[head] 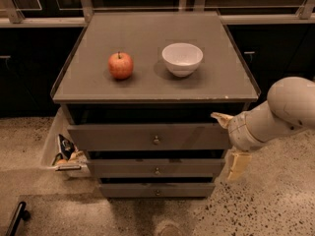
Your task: Open top drawer
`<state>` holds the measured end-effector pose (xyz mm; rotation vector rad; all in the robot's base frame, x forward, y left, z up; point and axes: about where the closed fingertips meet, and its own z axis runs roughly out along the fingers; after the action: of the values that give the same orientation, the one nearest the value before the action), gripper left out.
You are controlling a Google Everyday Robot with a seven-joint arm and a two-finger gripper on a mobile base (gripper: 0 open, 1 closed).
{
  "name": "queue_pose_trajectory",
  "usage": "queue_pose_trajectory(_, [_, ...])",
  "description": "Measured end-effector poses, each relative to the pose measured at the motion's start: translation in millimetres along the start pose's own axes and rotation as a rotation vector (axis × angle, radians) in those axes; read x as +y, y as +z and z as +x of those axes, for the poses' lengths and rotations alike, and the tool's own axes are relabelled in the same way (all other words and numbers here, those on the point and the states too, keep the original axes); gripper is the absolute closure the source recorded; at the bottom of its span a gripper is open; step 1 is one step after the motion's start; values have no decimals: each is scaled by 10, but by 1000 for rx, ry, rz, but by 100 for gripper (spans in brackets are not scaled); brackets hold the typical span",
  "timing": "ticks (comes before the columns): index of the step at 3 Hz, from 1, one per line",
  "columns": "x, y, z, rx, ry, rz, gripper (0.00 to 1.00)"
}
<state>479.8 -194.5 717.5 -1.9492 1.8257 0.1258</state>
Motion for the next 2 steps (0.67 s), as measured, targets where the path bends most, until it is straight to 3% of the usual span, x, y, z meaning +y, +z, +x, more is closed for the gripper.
queue_pose_trajectory(2, [-204,386,250,30,-50,7,0])
